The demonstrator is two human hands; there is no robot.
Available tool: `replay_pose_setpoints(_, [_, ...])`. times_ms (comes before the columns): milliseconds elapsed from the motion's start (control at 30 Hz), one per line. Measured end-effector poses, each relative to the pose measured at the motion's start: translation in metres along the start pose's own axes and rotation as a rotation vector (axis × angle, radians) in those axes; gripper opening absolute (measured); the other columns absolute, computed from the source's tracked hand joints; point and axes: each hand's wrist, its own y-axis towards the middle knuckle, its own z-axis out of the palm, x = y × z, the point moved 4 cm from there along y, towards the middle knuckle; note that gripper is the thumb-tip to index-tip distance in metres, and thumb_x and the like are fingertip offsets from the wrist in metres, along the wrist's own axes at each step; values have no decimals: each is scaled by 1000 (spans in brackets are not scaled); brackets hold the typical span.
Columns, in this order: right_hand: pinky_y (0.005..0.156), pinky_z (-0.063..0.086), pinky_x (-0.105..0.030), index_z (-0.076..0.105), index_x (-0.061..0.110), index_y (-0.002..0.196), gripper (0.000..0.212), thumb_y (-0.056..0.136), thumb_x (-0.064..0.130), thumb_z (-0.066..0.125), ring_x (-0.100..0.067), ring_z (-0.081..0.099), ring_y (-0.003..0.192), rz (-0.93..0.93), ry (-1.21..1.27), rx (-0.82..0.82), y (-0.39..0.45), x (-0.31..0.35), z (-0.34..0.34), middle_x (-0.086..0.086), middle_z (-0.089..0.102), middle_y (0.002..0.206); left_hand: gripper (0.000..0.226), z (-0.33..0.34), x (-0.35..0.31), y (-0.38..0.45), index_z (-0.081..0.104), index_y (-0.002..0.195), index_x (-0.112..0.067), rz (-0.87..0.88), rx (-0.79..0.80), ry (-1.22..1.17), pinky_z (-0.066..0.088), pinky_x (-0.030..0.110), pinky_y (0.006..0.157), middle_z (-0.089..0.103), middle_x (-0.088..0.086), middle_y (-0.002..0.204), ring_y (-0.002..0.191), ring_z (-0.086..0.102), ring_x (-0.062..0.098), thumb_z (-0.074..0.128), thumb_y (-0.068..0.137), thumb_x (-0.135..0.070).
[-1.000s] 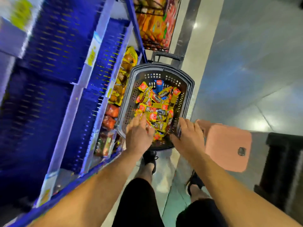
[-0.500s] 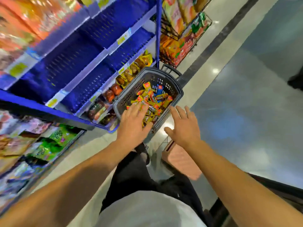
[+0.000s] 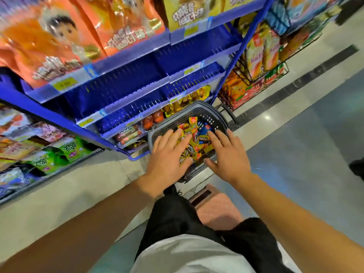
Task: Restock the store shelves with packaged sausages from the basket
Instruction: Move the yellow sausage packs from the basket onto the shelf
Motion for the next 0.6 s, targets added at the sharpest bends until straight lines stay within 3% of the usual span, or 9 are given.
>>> replay_pose_setpoints(200, [122, 7, -49, 4, 26, 157, 85, 93, 59, 48, -30, 2, 151, -89, -47, 43, 42, 4, 3, -2, 13, 164, 65, 3, 19, 12, 24, 154, -31, -104, -16, -95, 7, 46, 121, 20, 3, 162, 150, 10, 24, 44, 96, -52])
replay_pose_setpoints(333, [122, 9, -50, 4, 26, 157, 84, 93, 60, 46, -30, 1, 151, -142, -70, 106, 68, -3, 28, -2, 12, 164, 67, 27, 32, 23, 16, 154, -33, -185, 13, -108, 3, 44, 119, 17, 0, 163, 150, 8, 23, 34, 94, -57])
replay_pose_setpoints(500, [122, 7, -49, 1, 27, 157, 85, 93, 59, 46, -30, 1, 151, -238, -69, 211, 118, -27, 77, -4, 12, 164, 67, 78, 44, 50, 35, 150, -23, -279, -68, -96, 21, 53, 116, 37, 9, 155, 143, 31, 32, 55, 91, -45])
replay_pose_setpoints(600, [121, 13, -48, 9, 21, 157, 84, 92, 55, 50, -31, 7, 151, -353, -65, 235, 162, -42, 123, -6, 19, 162, 69, 132, 60, 76, 37, 150, -19, -368, -14, -46, 29, 54, 113, 40, 15, 152, 140, 35, 36, 58, 90, -43])
